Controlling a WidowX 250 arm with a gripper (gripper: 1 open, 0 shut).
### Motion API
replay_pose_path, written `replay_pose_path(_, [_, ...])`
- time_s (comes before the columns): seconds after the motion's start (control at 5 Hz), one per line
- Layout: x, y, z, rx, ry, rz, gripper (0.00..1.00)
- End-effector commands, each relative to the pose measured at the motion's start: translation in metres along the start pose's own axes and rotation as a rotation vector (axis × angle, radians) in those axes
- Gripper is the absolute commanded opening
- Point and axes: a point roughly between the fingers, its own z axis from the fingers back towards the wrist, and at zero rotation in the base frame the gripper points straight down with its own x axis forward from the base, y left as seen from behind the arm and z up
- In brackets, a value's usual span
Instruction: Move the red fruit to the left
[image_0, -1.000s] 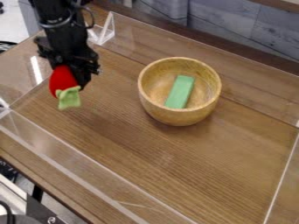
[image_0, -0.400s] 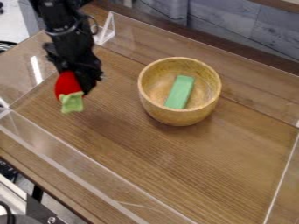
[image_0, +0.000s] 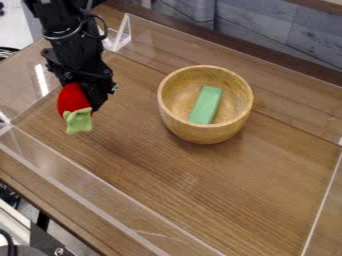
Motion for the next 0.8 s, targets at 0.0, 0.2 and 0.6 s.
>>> replay_pose_path(0.0, [0.015, 0.019, 0.002, 0.015, -0.032, -0.015, 0.0])
replay_pose_path(0.2, [0.025, 0.039, -0.005, 0.018, -0.033, -0.018, 0.0])
replay_pose_path(0.6, [0.033, 0.05, -0.022, 0.021, -0.021, -0.036, 0.0])
